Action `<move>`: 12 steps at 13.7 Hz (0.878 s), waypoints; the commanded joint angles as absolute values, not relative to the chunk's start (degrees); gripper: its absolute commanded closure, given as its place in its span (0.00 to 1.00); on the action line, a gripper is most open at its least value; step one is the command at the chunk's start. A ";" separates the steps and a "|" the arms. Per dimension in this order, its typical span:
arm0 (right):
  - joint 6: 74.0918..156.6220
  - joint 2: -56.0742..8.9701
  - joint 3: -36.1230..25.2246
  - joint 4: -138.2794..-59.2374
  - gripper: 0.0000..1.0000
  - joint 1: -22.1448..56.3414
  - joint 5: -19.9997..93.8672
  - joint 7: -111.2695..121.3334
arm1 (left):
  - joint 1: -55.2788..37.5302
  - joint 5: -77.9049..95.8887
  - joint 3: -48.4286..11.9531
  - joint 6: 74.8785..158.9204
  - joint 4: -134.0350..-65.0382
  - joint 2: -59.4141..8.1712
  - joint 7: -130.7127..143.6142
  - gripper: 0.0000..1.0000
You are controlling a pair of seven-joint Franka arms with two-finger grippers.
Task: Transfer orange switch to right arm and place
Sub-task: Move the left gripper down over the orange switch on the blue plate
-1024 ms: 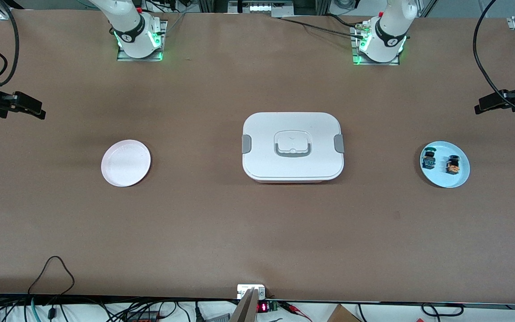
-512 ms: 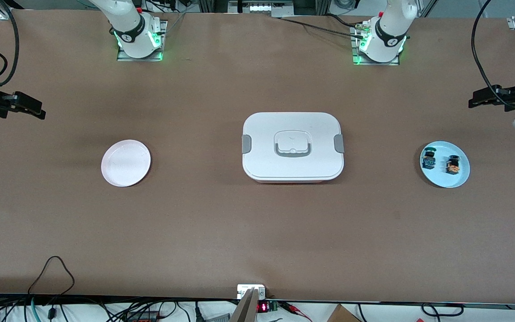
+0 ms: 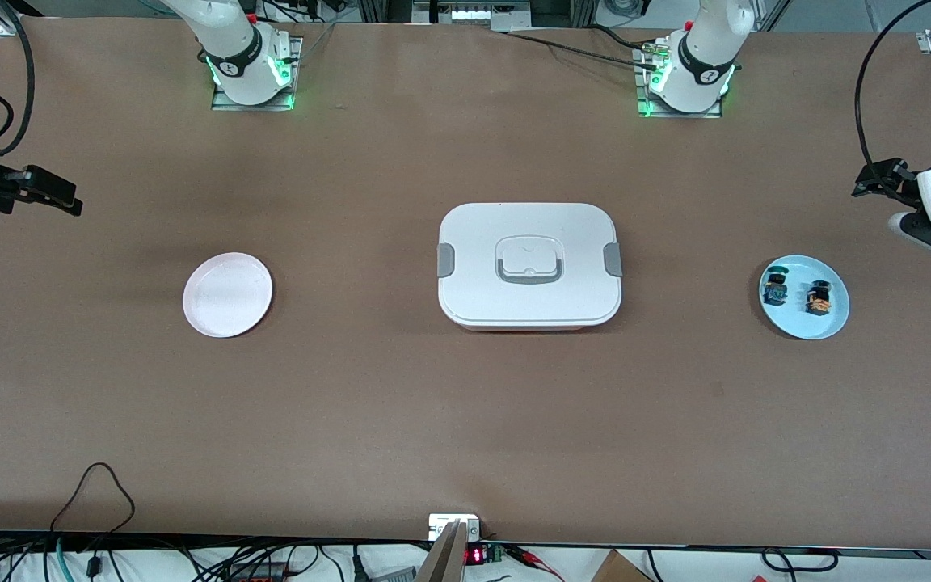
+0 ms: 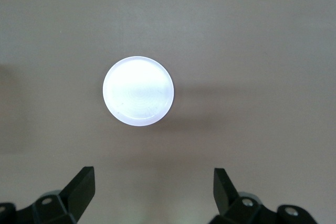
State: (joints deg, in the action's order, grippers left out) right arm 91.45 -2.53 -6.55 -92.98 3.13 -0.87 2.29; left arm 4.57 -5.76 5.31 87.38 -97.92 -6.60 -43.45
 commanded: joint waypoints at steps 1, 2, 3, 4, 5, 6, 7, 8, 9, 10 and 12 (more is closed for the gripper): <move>90.70 -1.85 -6.42 -92.72 0.00 2.90 -0.09 1.58 | 6.85 -6.42 4.83 95.15 -105.09 -5.80 -58.13 0.00; 90.70 -1.85 -6.42 -92.72 0.00 2.73 -0.09 1.58 | 7.38 -6.42 4.83 98.40 -107.47 -5.80 -63.06 0.00; 90.70 -1.93 -6.50 -92.72 0.00 2.64 -0.09 1.58 | 7.90 -6.50 4.75 101.92 -109.93 -5.89 -67.63 0.00; 90.70 -1.93 -6.59 -92.72 0.00 2.55 -0.09 1.58 | 7.91 -6.42 4.83 104.91 -112.30 -5.98 -71.24 0.00; 90.79 -1.93 -6.59 -92.72 0.00 2.55 -0.09 1.58 | 8.08 -6.50 4.83 108.60 -114.67 -5.98 -73.45 0.00; 90.97 -1.93 -6.50 -92.72 0.00 2.55 -0.09 1.58 | 8.17 -6.59 4.83 111.94 -116.52 -5.98 -76.87 0.00; 91.14 -1.93 -6.50 -92.72 0.00 2.64 -0.09 1.58 | 8.35 -6.50 4.83 115.19 -118.20 -6.50 -81.17 0.00; 91.23 -1.85 -6.42 -92.72 0.00 2.90 -0.09 1.58 | 9.05 -6.50 4.83 118.53 -119.52 -7.03 -84.95 0.00; 91.23 -1.93 -6.42 -92.72 0.00 2.73 -0.09 1.58 | 9.75 -6.50 4.83 121.78 -121.36 -7.21 -87.08 0.00; 91.32 -1.93 -6.42 -92.72 0.00 2.72 -0.09 1.58 | 11.32 -6.50 4.75 125.38 -123.03 -7.99 -88.75 0.00; 91.32 -1.93 -6.50 -92.72 0.00 2.55 -0.09 1.58 | 12.65 -6.42 4.66 130.32 -124.36 -10.36 -94.54 0.00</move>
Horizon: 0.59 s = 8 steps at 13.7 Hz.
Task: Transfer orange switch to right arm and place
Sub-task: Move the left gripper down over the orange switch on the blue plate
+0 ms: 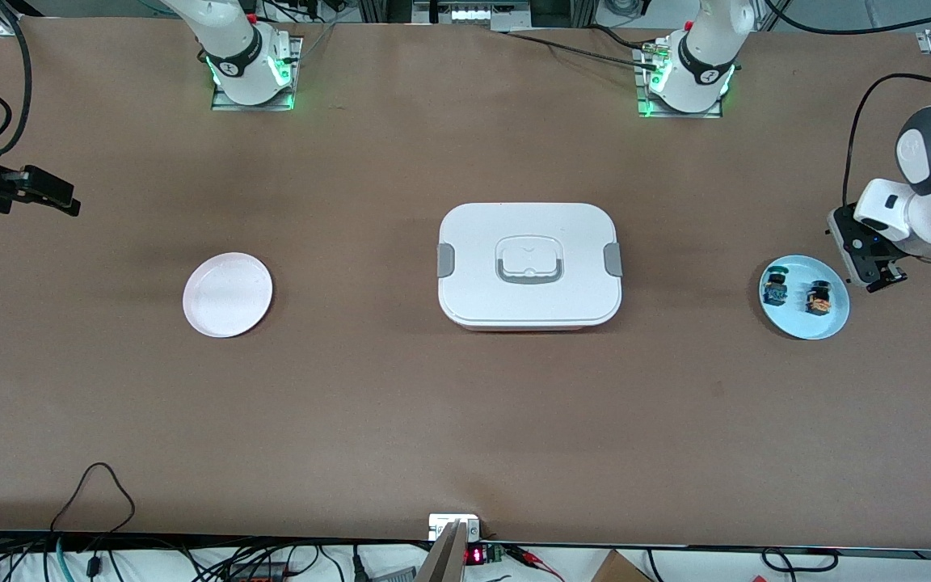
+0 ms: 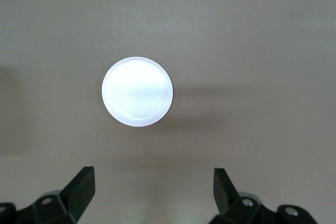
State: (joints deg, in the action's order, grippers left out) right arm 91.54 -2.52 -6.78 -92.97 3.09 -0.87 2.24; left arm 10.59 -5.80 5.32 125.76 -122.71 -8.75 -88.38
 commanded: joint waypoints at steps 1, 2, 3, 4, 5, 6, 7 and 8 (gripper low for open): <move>91.23 -1.93 -6.50 -92.72 0.00 2.64 -0.09 1.58 | 13.27 -6.42 4.66 132.26 -124.63 -11.42 -96.83 0.00; 91.32 -1.93 -6.50 -92.72 0.00 2.64 -0.09 1.58 | 13.97 -6.42 4.57 133.41 -124.63 -12.30 -98.60 0.00; 91.32 -1.93 -6.50 -92.72 0.00 2.64 -0.09 1.58 | 14.06 -6.33 4.48 134.29 -124.63 -13.26 -101.22 0.00; 91.32 -1.93 -6.50 -92.72 0.00 2.64 -0.09 1.58 | 14.06 -5.28 4.48 135.34 -124.63 -14.23 -103.43 0.00; 91.32 -1.93 -6.50 -92.72 0.00 2.64 -0.09 1.58 | 14.24 -4.06 4.48 136.74 -124.63 -15.80 -105.80 0.00; 91.32 -1.93 -6.50 -92.72 0.00 2.64 -0.09 1.58 | 14.76 -3.17 4.48 138.58 -124.28 -17.73 -110.34 0.00; 91.32 -1.93 -6.50 -92.72 0.00 2.64 -0.09 1.58 | 14.77 -1.25 4.48 140.08 -124.19 -19.32 -114.48 0.00; 91.23 -1.93 -6.50 -92.72 0.00 2.64 -0.09 1.58 | 14.85 1.64 4.48 141.05 -124.10 -20.47 -117.74 0.00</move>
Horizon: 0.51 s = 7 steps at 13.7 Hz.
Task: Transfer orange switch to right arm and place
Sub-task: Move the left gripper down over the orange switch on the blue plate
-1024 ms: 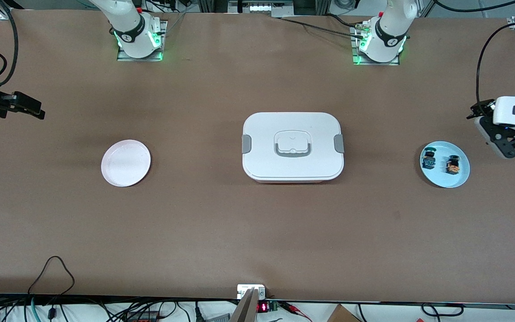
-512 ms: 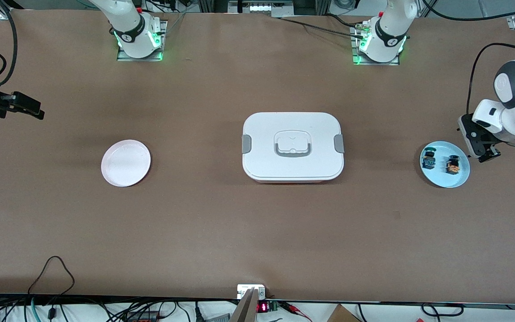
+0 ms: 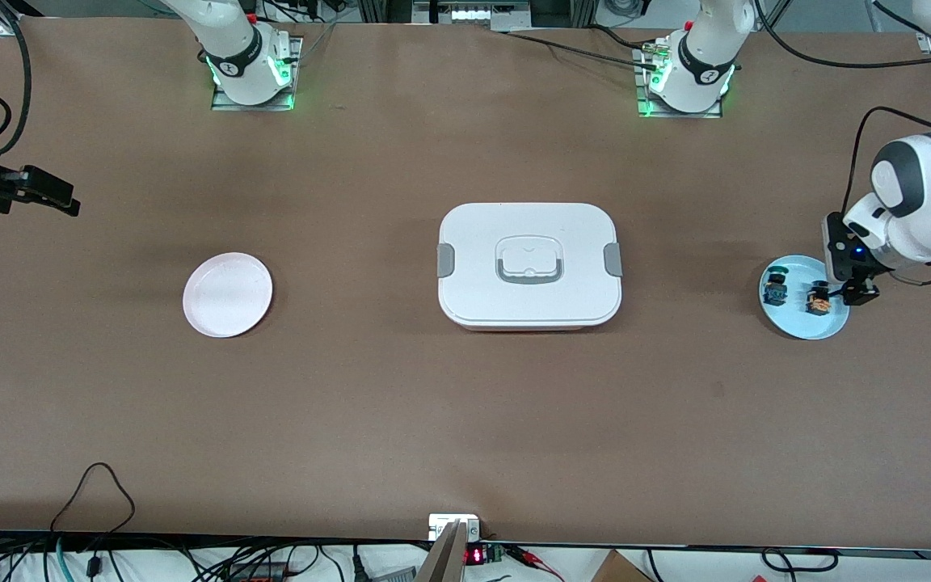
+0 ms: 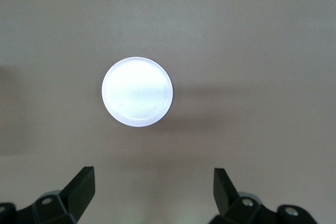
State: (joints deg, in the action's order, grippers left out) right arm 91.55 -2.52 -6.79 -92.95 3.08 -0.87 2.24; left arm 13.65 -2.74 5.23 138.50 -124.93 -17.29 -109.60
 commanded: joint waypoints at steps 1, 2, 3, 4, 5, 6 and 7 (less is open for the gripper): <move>91.23 -1.93 -6.50 -92.72 0.00 2.64 -0.09 1.58 | 15.11 3.67 4.48 141.24 -123.93 -21.17 -120.91 0.00; 91.23 -1.93 -6.50 -92.72 0.00 2.64 -0.09 1.58 | 15.20 4.91 4.48 141.33 -123.75 -21.62 -123.11 0.00; 91.23 -1.93 -6.50 -92.72 0.00 2.64 -0.09 1.58 | 15.21 5.79 4.48 141.33 -123.75 -21.80 -124.00 0.00; 91.14 -1.93 -6.50 -92.72 0.00 2.64 -0.09 1.58 | 15.21 5.89 4.57 141.42 -123.75 -21.88 -124.10 0.00; 91.14 -1.93 -6.50 -92.72 0.00 2.64 -0.09 1.58 | 15.21 5.89 4.57 141.42 -123.58 -21.88 -124.10 0.00; 91.23 -1.93 -6.50 -92.72 0.00 2.64 -0.09 1.58 | 15.21 5.98 4.57 141.42 -123.05 -22.06 -124.36 0.00; 91.14 -1.93 -6.50 -92.72 0.00 2.64 -0.09 1.58 | 15.29 5.89 4.57 141.42 -122.87 -22.58 -124.54 0.00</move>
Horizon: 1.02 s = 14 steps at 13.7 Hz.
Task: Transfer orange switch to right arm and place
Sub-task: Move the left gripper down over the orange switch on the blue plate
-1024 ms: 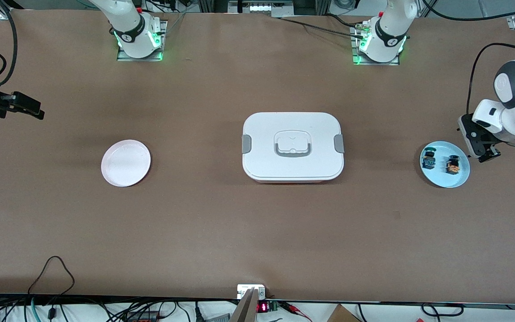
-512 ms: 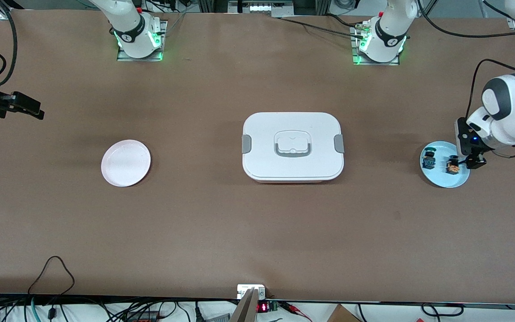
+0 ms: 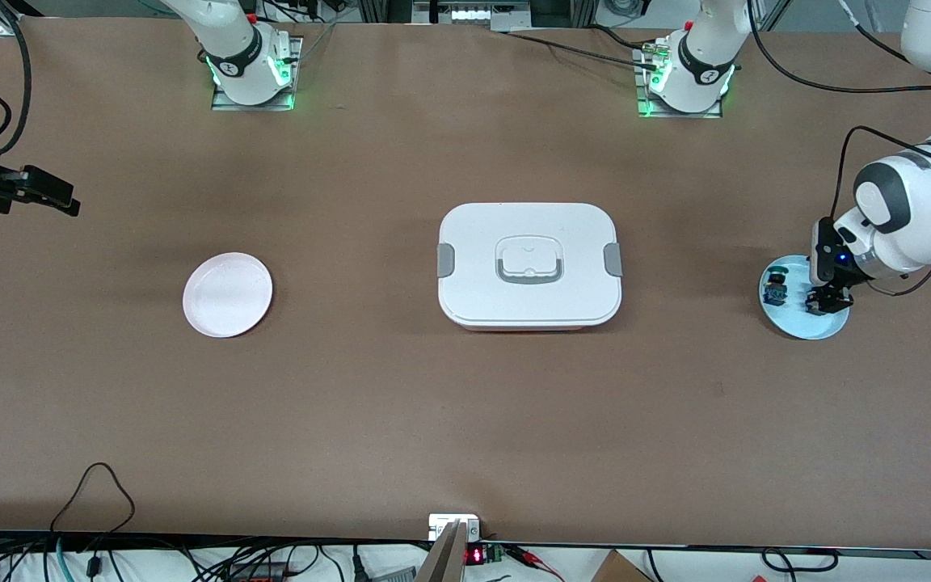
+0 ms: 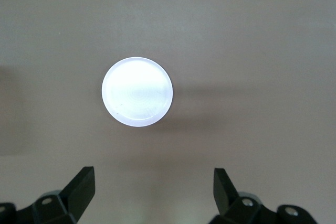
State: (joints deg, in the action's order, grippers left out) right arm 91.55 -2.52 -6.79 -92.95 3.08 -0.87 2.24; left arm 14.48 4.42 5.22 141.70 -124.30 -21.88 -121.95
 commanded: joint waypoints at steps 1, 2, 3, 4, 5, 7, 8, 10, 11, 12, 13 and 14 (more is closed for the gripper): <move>91.14 -1.93 -6.50 -92.72 0.00 2.64 -0.09 1.58 | 15.73 5.89 4.57 141.42 -122.09 -22.94 -124.72 0.00; 91.14 -1.93 -6.50 -92.72 0.00 2.64 -0.09 1.58 | 15.99 5.98 4.57 141.42 -121.21 -24.07 -125.85 0.00; 91.14 -1.93 -6.50 -92.72 0.00 2.64 -0.09 1.58 | 16.08 5.98 4.57 141.42 -119.64 -25.13 -126.73 0.00; 91.14 -1.93 -6.50 -92.72 0.00 2.64 -0.09 1.58 | 16.35 5.98 4.48 141.42 -118.84 -26.27 -127.87 0.00; 91.14 -1.93 -6.50 -92.72 0.00 2.64 -0.09 1.58 | 17.48 5.98 4.48 141.42 -117.70 -27.32 -128.49 0.00; 91.23 -1.93 -6.42 -92.72 0.00 2.72 -0.09 1.58 | 17.75 6.24 4.13 141.42 -117.07 -28.39 -129.11 0.00; 91.14 -1.93 -6.42 -92.72 0.00 2.72 -0.09 1.58 | 17.75 6.59 4.04 141.42 -116.98 -28.39 -129.20 0.00; 91.23 -1.93 -6.50 -92.72 0.00 2.64 -0.09 1.58 | 17.67 6.59 4.04 141.42 -116.81 -28.48 -129.20 0.00; 91.32 -1.93 -6.50 -92.72 0.00 2.55 -0.09 1.58 | 17.75 6.59 4.04 141.42 -116.72 -28.48 -129.29 0.00; 91.32 -1.93 -6.50 -92.72 0.00 2.64 -0.09 1.58 | 17.75 6.59 4.04 141.42 -116.72 -28.65 -129.29 0.00; 91.23 -1.93 -6.50 -92.72 0.00 2.64 -0.09 1.58 | 17.75 6.59 4.04 141.50 -116.63 -29.00 -129.29 0.00; 91.32 -1.93 -6.50 -92.72 0.00 2.72 -0.09 1.58 | 17.75 6.59 4.04 142.29 -116.72 -29.09 -129.29 0.00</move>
